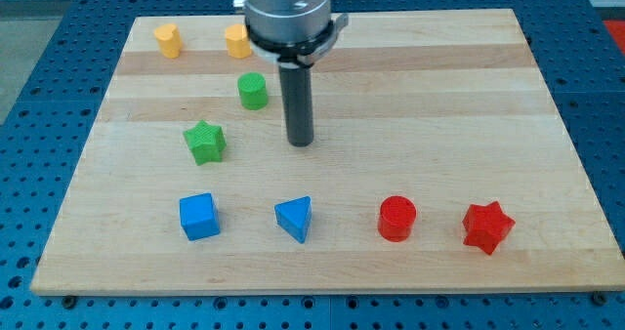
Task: Push the green circle towards the center of the board
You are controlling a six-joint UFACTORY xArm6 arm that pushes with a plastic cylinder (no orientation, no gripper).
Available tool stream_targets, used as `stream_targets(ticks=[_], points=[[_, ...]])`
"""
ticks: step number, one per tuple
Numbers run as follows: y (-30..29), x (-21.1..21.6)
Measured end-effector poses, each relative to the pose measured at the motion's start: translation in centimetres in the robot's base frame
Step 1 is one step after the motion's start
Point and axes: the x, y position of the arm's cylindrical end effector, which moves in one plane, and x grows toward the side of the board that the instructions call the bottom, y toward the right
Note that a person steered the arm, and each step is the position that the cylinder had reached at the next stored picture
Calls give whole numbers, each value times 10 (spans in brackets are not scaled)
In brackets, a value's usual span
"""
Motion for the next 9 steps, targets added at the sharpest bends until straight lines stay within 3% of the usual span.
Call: stream_targets(ticks=[1,3,4,6,7,9], points=[[-24,-43],[-73,-66],[-27,-43],[-6,-41],[56,-41],[101,-67]])
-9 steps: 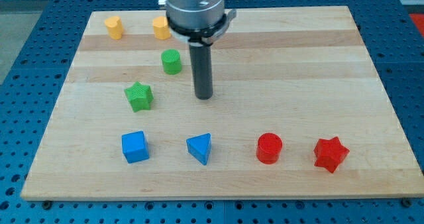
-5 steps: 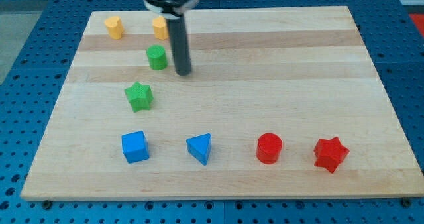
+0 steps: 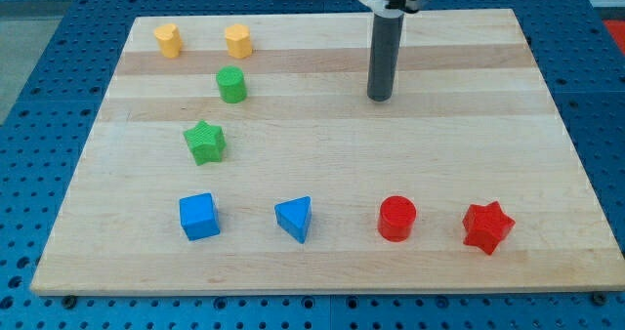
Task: Push the green circle towards the center of the board
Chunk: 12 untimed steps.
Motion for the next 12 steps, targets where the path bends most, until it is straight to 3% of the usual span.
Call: stream_targets(ticks=[4,6,7,8,9,12], points=[[-4,-24],[-155,-77],[-240,-74],[-269,-42],[-238,1],[-163,-37]])
